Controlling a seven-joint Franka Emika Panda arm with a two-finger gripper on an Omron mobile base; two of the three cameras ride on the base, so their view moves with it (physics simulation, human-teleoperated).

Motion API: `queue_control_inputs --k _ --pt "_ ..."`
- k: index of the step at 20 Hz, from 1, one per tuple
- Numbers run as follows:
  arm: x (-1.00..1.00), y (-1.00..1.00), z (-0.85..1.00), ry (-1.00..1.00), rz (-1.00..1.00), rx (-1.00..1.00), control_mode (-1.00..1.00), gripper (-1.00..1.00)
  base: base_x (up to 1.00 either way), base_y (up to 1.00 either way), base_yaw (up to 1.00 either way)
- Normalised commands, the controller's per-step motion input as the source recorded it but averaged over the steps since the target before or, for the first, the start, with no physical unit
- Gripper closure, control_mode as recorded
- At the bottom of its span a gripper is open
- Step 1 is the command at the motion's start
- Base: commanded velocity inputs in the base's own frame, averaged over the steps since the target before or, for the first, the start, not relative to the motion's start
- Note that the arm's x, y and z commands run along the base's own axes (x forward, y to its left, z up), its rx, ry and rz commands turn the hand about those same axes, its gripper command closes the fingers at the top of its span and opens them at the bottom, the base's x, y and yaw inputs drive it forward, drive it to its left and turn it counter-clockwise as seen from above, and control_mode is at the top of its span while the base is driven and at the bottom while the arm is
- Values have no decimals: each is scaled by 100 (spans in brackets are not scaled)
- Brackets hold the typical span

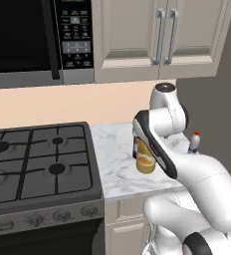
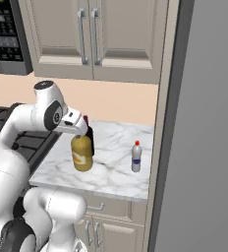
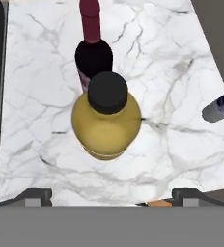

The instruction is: Place the drinks on the dining counter in a tight cluster.

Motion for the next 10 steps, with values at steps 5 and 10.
queue_control_inputs --k 5,10 --pt "55 -3 -31 19 0 0 -100 -100 0 0 0" --pt "51 -4 -20 13 0 0 -100 -100 0 0 0"
